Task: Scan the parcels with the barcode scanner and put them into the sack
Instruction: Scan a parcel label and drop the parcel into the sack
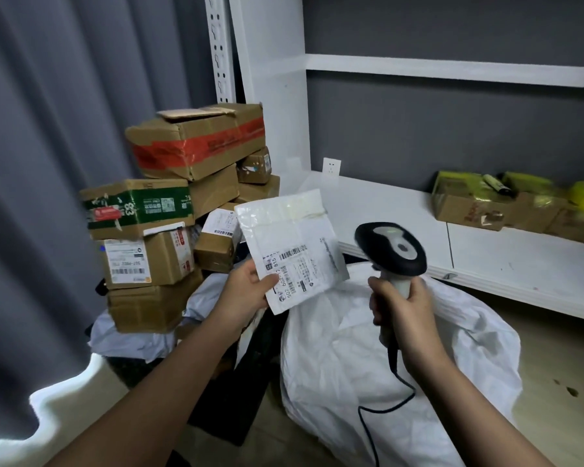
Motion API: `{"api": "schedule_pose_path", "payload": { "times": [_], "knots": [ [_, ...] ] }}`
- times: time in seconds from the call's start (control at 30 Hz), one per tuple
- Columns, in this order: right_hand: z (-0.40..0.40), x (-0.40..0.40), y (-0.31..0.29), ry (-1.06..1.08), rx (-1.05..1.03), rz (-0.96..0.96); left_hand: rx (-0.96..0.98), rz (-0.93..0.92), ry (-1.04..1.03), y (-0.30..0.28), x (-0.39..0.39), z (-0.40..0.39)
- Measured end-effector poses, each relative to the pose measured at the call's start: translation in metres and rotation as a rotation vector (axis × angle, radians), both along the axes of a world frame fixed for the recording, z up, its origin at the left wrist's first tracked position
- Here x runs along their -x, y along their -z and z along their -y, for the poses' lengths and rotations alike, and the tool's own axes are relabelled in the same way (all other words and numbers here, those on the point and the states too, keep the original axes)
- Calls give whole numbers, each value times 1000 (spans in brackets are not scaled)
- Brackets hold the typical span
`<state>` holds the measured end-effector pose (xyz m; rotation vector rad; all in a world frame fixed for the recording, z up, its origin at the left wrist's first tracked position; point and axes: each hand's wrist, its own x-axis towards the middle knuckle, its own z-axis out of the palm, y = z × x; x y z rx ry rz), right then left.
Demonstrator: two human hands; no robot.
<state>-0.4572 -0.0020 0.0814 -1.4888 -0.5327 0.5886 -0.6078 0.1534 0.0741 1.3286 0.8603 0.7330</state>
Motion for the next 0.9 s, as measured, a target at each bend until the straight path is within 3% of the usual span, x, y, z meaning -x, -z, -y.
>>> {"api": "schedule_pose_path", "payload": {
  "times": [0.17, 0.9],
  "knots": [
    [10, 22, 4, -258, 142, -92, 66, 34, -42, -3, -2, 0],
    [19, 19, 1, -316, 180, -1, 1, -69, -32, 8, -8, -3]
  ]
}}
